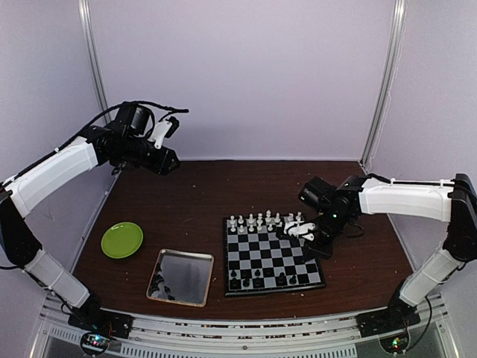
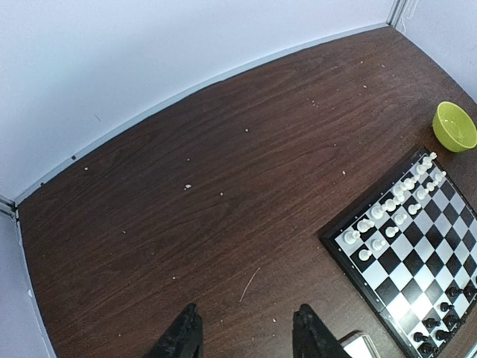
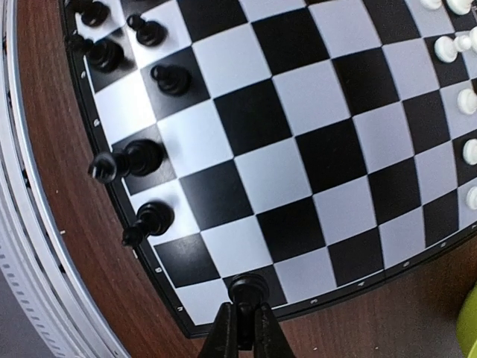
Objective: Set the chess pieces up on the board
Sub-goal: Place the knight at b8.
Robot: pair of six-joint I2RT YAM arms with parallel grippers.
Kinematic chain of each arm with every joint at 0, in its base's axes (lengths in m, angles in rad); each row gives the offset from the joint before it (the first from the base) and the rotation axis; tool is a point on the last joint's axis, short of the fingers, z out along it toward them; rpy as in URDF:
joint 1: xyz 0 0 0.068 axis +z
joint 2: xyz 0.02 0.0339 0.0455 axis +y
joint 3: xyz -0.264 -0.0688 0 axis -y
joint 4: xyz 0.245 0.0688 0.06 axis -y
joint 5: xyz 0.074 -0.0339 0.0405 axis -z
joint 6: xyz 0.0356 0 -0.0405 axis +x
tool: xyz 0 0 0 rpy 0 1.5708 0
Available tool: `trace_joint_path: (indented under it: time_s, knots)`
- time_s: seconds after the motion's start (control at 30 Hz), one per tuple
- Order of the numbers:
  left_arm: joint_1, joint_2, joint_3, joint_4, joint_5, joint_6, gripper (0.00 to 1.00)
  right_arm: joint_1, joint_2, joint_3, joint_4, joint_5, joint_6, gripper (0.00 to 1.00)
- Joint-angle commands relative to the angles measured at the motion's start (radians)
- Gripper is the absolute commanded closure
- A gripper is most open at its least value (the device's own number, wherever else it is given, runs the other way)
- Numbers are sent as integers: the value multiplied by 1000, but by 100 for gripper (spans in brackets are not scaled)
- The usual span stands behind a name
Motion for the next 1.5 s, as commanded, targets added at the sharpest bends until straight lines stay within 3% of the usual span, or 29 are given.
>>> trace_joint_path:
  time_s: [0.0, 1.03, 1.3, 1.47]
  knots:
    - [1, 17, 34, 9, 23, 7, 58, 31, -62, -74, 24, -8, -66, 96]
    - [0, 39, 36, 3, 20, 10, 58, 113, 41, -110, 35, -32, -106, 92]
    - [1, 54, 43, -11, -7, 16, 58, 107, -55, -107, 1, -48, -102, 72]
    - [-31, 93, 69, -90, -115, 8, 59, 38, -195, -121, -29, -169, -124, 65]
